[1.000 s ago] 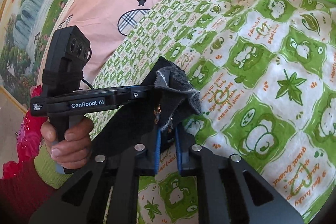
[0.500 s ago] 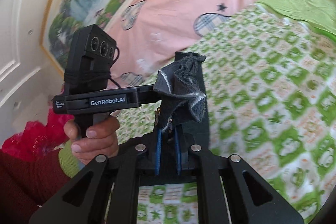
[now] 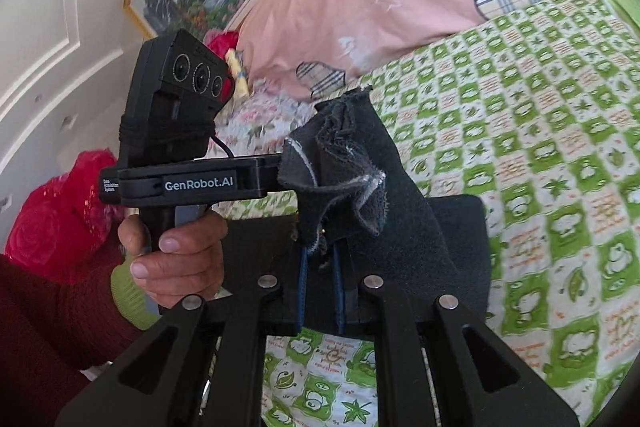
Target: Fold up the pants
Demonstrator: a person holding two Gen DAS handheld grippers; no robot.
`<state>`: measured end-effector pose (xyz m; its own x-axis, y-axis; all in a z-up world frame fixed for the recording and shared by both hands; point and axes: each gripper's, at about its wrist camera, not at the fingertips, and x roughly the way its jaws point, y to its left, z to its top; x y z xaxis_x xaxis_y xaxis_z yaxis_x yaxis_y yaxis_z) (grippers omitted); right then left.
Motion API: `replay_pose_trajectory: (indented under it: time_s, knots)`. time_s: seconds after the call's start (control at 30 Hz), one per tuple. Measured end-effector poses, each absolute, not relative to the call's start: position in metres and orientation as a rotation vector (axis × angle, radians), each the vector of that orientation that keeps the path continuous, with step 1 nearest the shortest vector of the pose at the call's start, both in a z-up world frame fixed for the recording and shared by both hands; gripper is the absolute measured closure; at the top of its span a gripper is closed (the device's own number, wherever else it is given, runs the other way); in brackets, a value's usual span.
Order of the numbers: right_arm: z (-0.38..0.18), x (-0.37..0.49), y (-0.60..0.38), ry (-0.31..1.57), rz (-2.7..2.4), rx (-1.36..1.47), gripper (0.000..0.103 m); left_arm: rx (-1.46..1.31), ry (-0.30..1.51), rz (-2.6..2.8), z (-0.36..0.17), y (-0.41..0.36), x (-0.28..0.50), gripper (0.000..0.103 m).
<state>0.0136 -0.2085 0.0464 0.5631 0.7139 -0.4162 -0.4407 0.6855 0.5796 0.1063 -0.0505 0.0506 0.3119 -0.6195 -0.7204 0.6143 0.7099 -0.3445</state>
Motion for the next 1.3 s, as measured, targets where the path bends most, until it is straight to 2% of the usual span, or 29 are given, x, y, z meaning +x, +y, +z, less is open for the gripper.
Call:
replay_pose_trajectory:
  time_s: [0.53, 0.67, 0.77, 0.87, 0.9, 1.03, 1.17, 1.3]
  knots:
    - [0.001, 0.043, -0.152, 0.863, 0.754, 0.275, 0.09, -0.118, 1.049, -0.644, -0.011, 0.017, 0.102, 0.097]
    - [-0.007, 0.049, -0.14, 0.905, 0.756, 0.228, 0.087, -0.156, 1.076, -0.604, -0.02, 0.032, 0.098, 0.097]
    - [-0.01, 0.048, -0.137, 0.927, 0.765, 0.222, 0.08, -0.191, 1.091, -0.574, -0.024, 0.045, 0.093, 0.094]
    - [-0.01, 0.049, -0.133, 0.934, 0.8, 0.251, 0.06, -0.231, 1.091, -0.538, -0.024, 0.057, 0.087, 0.094]
    - [-0.009, 0.047, -0.133, 0.932, 0.81, 0.252, 0.058, -0.242, 1.089, -0.527, -0.023, 0.062, 0.084, 0.093]
    - [-0.005, 0.043, -0.129, 0.926, 0.828, 0.249, 0.058, -0.278, 1.072, -0.473, -0.018, 0.082, 0.071, 0.087]
    - [0.005, 0.038, -0.13, 0.895, 0.834, 0.265, 0.058, -0.331, 1.059, -0.418, -0.014, 0.103, 0.057, 0.071]
    - [0.016, 0.039, -0.126, 0.866, 0.841, 0.257, 0.058, -0.39, 1.043, -0.36, -0.01, 0.124, 0.043, 0.068]
